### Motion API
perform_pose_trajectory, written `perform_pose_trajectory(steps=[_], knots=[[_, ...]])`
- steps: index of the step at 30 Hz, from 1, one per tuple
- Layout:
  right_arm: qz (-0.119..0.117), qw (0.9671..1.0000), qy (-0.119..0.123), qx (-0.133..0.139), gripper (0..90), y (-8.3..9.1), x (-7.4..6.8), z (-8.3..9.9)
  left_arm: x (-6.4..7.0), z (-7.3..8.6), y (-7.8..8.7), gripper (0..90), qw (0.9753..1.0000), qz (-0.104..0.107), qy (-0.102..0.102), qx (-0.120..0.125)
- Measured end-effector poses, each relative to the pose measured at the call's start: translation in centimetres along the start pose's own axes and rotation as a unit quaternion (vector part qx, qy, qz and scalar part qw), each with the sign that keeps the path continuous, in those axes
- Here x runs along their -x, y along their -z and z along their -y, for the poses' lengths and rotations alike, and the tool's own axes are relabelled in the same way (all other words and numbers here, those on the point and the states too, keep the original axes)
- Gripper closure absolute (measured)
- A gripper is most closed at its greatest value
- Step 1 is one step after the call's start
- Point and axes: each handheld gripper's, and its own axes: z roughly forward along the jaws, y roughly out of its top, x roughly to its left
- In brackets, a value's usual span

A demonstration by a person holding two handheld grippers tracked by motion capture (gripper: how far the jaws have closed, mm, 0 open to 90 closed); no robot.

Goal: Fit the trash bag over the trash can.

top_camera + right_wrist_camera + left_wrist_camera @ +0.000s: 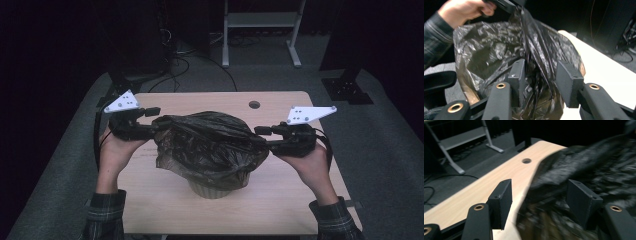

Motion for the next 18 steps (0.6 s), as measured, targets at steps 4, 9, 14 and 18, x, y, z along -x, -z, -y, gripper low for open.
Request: perform_pose_trajectory(steps=[4, 9, 14, 18], knots=[[0.003, 1.0000, -0.004, 0.004, 58.1, -0.1, 0.0, 0.2, 0.9, 0.6, 1.2, 36.6, 1.0000, -0.006, -0.005, 0.004], [-0.023, 0.9996, -0.003, 0.017, 57.3, 0.3, -1.3, -0.1, -0.2, 1.1, 1.4, 33.9, 0.9999, -0.015, 0.004, 0.006], [-0.088, 0.9958, 0.014, 0.019, 54.9, -1.4, -4.5, -0.6, -1.7, 0.8, -0.7, 32.9, 0.9998, -0.005, 0.013, -0.011], [-0.116, 0.9929, 0.026, 0.005, 54.5, -3.8, -6.3, -0.8, -1.8, 0.7, -1.9, 54.5, 0.9993, 0.029, 0.010, -0.020]])
